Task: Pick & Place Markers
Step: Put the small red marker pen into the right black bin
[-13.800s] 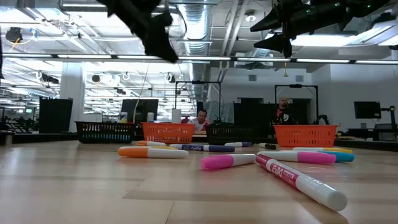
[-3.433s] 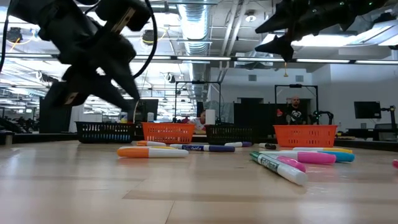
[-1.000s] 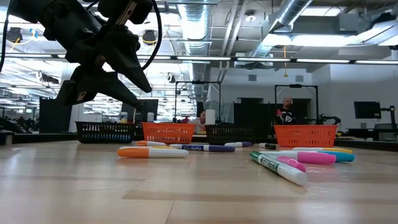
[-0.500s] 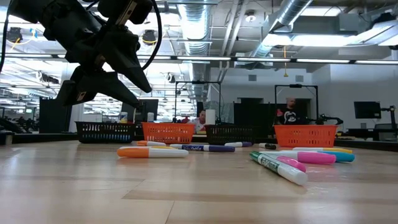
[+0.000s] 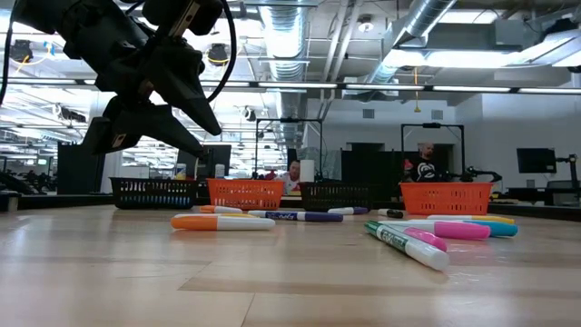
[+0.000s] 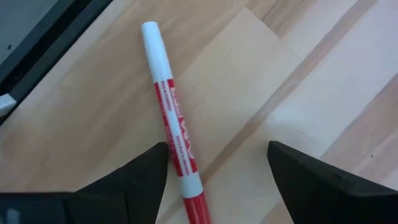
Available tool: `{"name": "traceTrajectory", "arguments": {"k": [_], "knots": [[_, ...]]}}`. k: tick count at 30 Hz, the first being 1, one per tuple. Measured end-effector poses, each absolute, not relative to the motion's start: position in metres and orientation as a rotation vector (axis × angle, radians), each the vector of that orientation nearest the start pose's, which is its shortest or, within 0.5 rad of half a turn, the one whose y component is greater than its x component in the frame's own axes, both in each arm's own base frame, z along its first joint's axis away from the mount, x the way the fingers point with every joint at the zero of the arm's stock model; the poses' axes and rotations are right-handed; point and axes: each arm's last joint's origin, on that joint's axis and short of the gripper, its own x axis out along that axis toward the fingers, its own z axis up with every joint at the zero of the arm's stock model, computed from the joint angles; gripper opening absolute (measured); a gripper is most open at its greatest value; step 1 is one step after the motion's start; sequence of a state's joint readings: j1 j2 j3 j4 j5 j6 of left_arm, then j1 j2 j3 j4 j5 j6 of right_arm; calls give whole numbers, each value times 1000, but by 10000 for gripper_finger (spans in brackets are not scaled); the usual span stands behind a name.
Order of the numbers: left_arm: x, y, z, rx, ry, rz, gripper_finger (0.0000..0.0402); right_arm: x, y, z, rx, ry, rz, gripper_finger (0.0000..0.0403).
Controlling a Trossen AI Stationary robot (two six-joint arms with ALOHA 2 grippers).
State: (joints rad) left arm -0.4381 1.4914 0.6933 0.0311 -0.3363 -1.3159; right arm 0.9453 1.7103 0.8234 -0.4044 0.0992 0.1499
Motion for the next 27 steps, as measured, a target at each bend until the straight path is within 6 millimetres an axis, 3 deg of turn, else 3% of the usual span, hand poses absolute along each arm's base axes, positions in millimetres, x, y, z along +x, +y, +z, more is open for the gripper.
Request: {"name": "traceTrajectory", "arguments": {"k": [9, 18, 23, 27], "knots": [[261, -112, 170, -989, 619, 348, 121, 177, 224, 120, -518, 1186, 586, 247], [279, -112, 194, -950, 427, 113, 121, 183, 219, 119, -510, 1185, 556, 190], [300, -111, 196, -866, 434, 73, 121, 188, 215, 119, -497, 1186, 538, 156], [326, -115, 184, -804, 530, -15, 121, 192, 212, 119, -484, 1181, 527, 132]]}}
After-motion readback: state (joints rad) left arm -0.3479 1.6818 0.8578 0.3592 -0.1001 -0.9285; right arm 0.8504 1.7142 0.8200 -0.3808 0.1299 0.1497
